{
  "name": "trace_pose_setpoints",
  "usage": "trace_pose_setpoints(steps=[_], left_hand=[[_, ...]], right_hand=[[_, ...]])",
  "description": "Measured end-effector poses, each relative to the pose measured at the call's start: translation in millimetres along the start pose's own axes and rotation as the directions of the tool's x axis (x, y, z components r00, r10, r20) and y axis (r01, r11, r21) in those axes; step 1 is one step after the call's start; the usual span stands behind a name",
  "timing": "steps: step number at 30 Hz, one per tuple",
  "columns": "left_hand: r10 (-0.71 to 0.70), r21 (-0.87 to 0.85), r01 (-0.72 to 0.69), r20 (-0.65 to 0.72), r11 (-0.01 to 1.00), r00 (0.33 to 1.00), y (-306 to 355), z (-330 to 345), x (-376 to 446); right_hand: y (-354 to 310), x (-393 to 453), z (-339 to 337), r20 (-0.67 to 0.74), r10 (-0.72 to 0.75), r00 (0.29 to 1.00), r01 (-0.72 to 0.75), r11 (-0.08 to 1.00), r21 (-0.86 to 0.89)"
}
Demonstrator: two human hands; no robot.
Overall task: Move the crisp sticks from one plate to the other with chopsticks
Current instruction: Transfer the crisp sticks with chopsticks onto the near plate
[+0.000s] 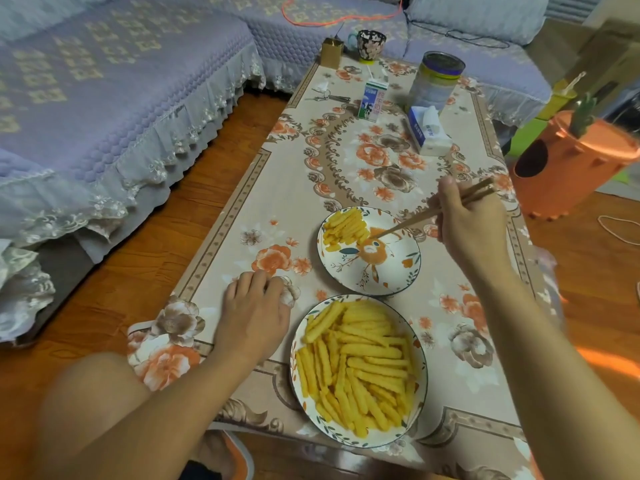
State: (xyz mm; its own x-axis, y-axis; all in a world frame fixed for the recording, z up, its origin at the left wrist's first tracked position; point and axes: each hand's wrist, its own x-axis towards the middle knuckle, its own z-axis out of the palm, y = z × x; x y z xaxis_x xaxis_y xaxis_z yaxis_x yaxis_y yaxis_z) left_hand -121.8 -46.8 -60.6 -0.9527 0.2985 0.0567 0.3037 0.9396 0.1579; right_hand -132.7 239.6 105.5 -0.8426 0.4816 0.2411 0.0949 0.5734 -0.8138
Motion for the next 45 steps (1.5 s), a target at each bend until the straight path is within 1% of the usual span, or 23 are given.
trace_pose_setpoints(steps=[3, 6, 12, 18, 27, 31, 32, 35, 38, 41, 45], left_hand=[[0.002, 0.002, -0.002, -0.001, 1.000, 1.000, 0, 0, 0], [0.000, 0.005, 0.000, -0.001, 1.000, 1.000, 0, 1, 0], [-0.001, -0.004, 0.001, -0.008, 1.000, 1.000, 0, 0, 1], [0.001, -0.013, -0.001, 0.000, 1.000, 1.000, -1, 1, 1], [-0.002, -0.003, 0.002, -0.001, 1.000, 1.000, -1, 0, 1], [0.000, -0.011, 0.000, -0.007, 1.000, 1.000, 0, 1, 1], [0.000, -0.008, 0.000, -0.009, 1.000, 1.000, -1, 1, 1], [0.001, -0.008, -0.001, -0.019, 1.000, 1.000, -1, 2, 1], [0.002, -0.020, -0.003, -0.025, 1.000, 1.000, -1, 2, 1], [0.004, -0.031, -0.005, -0.041, 0.999, 0.999, 0, 2, 0], [0.008, -0.040, -0.011, -0.053, 0.999, 0.999, 0, 4, -1]], right_hand=[[12, -4, 14, -0.070, 0.096, 0.993, -0.090, 0.992, 0.085], [14, -7, 28, -0.084, 0.131, 0.988, -0.123, 0.988, 0.093], [11, -8, 41, -0.051, 0.116, 0.992, -0.114, 0.993, 0.034], [9, -2, 24, -0.114, 0.130, 0.985, -0.129, 0.991, 0.015], [7, -4, 42, -0.099, 0.127, 0.987, -0.135, 0.988, -0.071], [9, -6, 23, -0.060, 0.154, 0.986, -0.161, 0.978, -0.133], [11, -8, 15, -0.050, 0.169, 0.984, -0.174, 0.979, -0.107], [9, -15, -22, -0.030, 0.245, 0.969, -0.243, 0.968, 0.055], [-2, -29, -61, -0.019, 0.300, 0.954, -0.295, 0.947, 0.123], [-6, -46, -77, 0.055, 0.311, 0.949, -0.315, 0.947, 0.063], [4, -59, -73, 0.114, 0.324, 0.939, -0.326, 0.945, -0.001]])
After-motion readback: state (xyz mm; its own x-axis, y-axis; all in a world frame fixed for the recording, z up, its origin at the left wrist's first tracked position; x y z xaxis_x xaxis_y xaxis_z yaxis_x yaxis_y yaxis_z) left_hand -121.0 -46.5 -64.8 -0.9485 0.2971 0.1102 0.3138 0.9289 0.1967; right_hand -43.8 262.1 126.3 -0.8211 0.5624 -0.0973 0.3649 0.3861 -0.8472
